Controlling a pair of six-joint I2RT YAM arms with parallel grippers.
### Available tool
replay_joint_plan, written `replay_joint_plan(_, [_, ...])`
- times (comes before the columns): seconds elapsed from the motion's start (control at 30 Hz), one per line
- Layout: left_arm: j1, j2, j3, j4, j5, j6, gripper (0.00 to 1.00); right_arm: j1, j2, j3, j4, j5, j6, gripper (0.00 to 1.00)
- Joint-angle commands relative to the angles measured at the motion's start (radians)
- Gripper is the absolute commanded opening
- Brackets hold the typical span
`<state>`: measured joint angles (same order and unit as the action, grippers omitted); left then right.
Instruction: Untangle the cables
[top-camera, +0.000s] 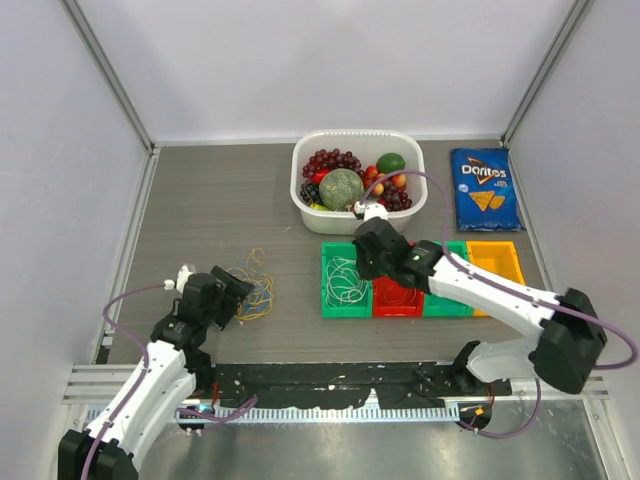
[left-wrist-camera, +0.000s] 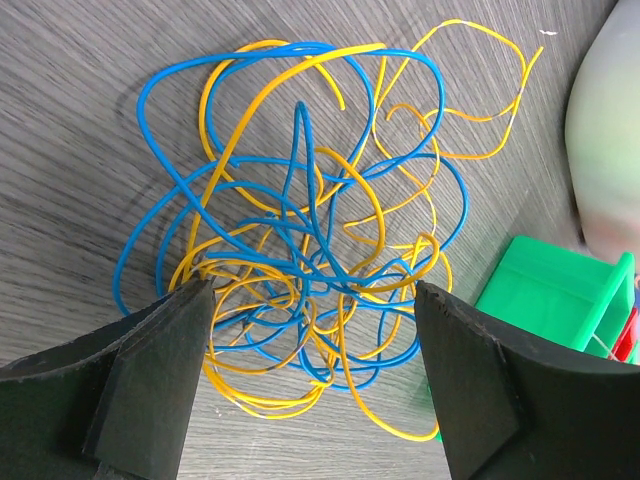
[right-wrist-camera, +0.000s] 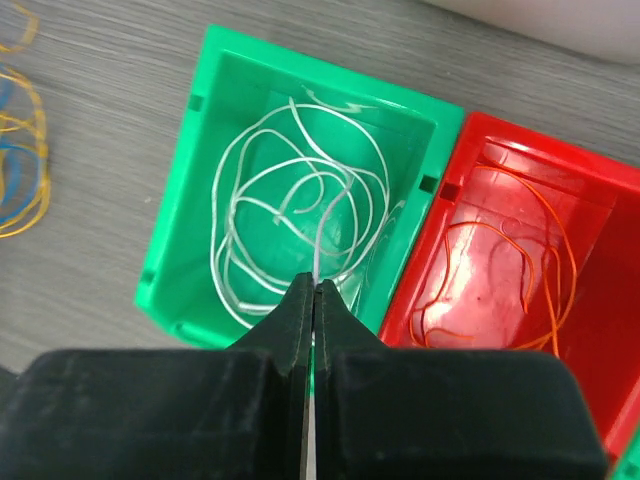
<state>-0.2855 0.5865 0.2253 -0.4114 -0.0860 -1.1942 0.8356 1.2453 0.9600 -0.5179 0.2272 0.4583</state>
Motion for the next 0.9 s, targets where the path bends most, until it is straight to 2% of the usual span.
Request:
replay_joint_plan(0.0, [0.008, -0.028, 0.005, -0.021, 0.012, 0.001, 0.86, 0.000, 0.126, -0.018, 0.191, 0.063, -0.024, 0.01])
replay_joint_plan(0.1, [0.006, -0.069, 0.017, -0.050, 0.005, -0.005, 0.86, -0.001, 0.181, -0.023, 0.252, 0.046, -0.027, 0.01])
replay_joint_plan(0.17, [0.008, -0.092, 0.022, -0.063, -0.001, -0.005, 0.86, -0.001, 0.207, -0.009, 0.225, 0.044, -0.030, 0.01])
replay_joint_plan(0.2, [0.008, -0.099, 0.022, -0.069, -0.003, -0.005, 0.86, 0.000, 0.209, -0.003, 0.210, 0.055, -0.032, 0.08])
replay_joint_plan(0.23, [0.008, -0.108, 0.022, -0.075, -0.006, -0.004, 0.87, 0.005, 0.201, 0.006, 0.170, 0.064, -0.036, 0.23])
replay_joint_plan(0.27, [0.008, -0.116, 0.022, -0.079, -0.008, -0.005, 0.87, 0.008, 0.172, 0.008, 0.150, 0.090, -0.038, 0.30])
replay_joint_plan(0.3, [0.008, -0.119, 0.022, -0.082, -0.006, -0.005, 0.87, 0.007, 0.157, 0.009, 0.104, 0.106, -0.040, 0.42])
replay_joint_plan(0.43, [0.008, -0.123, 0.026, -0.075, 0.002, -0.007, 0.88, 0.003, 0.017, 0.034, -0.083, 0.217, -0.017, 0.66])
replay_joint_plan(0.53, [0.008, -0.116, 0.037, -0.063, 0.008, -0.005, 0.88, -0.027, -0.079, 0.052, -0.227, 0.349, 0.052, 0.69])
replay_joint_plan(0.7, [0.006, -0.090, 0.051, -0.049, 0.023, -0.002, 0.88, -0.141, -0.213, 0.039, -0.421, 0.391, 0.203, 0.75])
replay_joint_plan(0.87, [0.008, -0.076, 0.042, -0.029, 0.026, -0.004, 0.88, -0.337, -0.346, -0.068, -0.484, 0.304, 0.350, 0.66])
